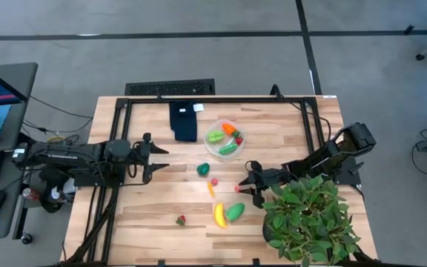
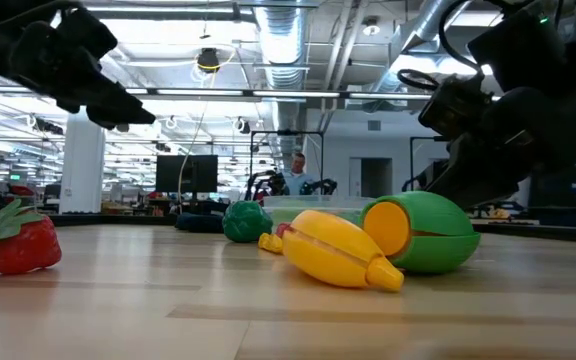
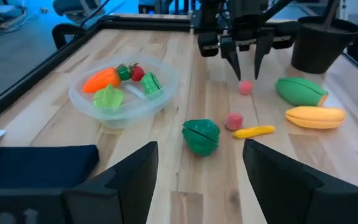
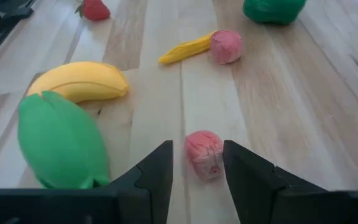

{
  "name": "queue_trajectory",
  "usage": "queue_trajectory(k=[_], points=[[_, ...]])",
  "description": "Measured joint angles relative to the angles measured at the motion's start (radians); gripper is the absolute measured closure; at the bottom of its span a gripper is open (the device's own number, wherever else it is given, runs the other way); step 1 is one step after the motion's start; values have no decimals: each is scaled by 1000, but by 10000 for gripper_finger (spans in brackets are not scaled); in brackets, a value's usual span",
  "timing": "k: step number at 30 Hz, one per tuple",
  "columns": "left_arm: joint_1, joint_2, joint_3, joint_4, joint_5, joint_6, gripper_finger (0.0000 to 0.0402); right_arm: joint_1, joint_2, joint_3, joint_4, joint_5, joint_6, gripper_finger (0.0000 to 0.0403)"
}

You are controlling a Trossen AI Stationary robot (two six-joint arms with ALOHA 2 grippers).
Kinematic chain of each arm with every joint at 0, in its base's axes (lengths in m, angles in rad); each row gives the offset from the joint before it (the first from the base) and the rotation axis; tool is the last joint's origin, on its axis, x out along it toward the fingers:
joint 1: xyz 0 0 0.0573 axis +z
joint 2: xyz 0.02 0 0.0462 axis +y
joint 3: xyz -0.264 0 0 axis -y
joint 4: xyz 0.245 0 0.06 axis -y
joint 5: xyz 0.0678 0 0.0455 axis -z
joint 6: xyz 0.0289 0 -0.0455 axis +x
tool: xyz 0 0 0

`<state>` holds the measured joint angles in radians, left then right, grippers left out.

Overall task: Pick and placing Produce into tupperware
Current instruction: Put the right pink peach into the transparent container

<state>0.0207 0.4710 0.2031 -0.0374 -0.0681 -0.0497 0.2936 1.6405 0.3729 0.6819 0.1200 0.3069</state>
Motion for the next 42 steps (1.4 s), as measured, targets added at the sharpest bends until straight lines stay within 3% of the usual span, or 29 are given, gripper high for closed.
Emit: queue_trajectory(k=[5, 18, 31, 42], points=[[-14, -8, -43, 87, -2, 3, 173, 22, 0, 0, 0, 46, 0, 269], [-14, -7, -47, 97, -1, 6, 173, 25, 0, 0, -11, 105, -10, 266], [-14, -7, -47, 96, -2, 12, 173, 25, 2, 0, -15, 108, 8, 196], [-14, -7, -47, 91, -12, 18, 173, 7, 179, 73, 56, 89, -38, 197]])
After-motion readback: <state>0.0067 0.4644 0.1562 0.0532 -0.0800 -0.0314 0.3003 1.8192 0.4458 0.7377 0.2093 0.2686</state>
